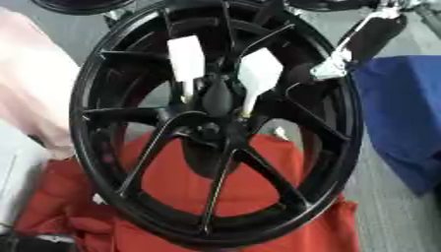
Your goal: Pull the pin out of the wheel hub.
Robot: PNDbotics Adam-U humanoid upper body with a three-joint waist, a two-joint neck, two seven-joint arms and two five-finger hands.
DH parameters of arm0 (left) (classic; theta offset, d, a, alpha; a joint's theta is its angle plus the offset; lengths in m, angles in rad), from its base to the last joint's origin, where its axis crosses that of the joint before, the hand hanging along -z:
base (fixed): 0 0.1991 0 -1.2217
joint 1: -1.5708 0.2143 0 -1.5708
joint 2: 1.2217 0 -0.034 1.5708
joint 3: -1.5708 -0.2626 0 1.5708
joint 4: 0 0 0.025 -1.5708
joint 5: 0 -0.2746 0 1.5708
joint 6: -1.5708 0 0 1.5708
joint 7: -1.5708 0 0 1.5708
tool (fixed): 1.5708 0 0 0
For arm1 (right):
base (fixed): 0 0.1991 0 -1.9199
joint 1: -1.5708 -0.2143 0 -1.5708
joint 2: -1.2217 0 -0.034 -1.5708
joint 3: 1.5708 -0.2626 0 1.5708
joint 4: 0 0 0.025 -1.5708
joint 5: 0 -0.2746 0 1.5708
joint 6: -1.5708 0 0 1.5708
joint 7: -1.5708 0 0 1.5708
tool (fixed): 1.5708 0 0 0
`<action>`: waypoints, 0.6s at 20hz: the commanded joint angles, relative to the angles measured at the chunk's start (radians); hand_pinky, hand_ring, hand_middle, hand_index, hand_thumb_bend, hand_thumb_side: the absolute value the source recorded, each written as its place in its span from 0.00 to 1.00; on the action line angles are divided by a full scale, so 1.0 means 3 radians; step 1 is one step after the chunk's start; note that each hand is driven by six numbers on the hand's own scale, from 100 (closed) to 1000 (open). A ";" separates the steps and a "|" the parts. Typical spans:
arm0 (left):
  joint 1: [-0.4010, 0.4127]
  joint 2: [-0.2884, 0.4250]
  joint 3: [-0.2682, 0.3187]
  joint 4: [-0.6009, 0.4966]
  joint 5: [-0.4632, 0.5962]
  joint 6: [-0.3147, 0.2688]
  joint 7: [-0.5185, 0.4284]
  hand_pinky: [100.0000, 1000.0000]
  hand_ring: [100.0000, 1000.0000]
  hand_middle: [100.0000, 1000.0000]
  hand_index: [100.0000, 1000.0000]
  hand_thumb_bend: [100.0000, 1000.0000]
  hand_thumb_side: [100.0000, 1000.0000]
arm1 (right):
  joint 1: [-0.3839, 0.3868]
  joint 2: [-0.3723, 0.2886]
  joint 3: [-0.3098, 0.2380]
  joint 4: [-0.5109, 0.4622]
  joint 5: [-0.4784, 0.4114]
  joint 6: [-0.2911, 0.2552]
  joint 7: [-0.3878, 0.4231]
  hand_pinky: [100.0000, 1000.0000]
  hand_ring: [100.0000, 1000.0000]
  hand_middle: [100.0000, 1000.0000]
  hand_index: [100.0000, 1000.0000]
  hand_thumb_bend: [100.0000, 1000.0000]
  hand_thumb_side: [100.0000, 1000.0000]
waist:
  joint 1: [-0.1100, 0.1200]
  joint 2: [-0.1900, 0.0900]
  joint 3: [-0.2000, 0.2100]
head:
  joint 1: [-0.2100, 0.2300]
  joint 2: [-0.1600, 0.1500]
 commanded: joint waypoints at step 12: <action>-0.0018 0.0070 0.0043 -0.0048 0.0016 -0.0005 0.0025 0.62 0.45 0.37 0.68 0.23 0.54 | 0.0019 0.0079 0.0009 0.0050 0.0214 -0.1006 0.0936 0.87 0.83 0.75 0.85 0.32 0.50 | -0.0005 -0.0008 0.0023 | -0.0085 0.0046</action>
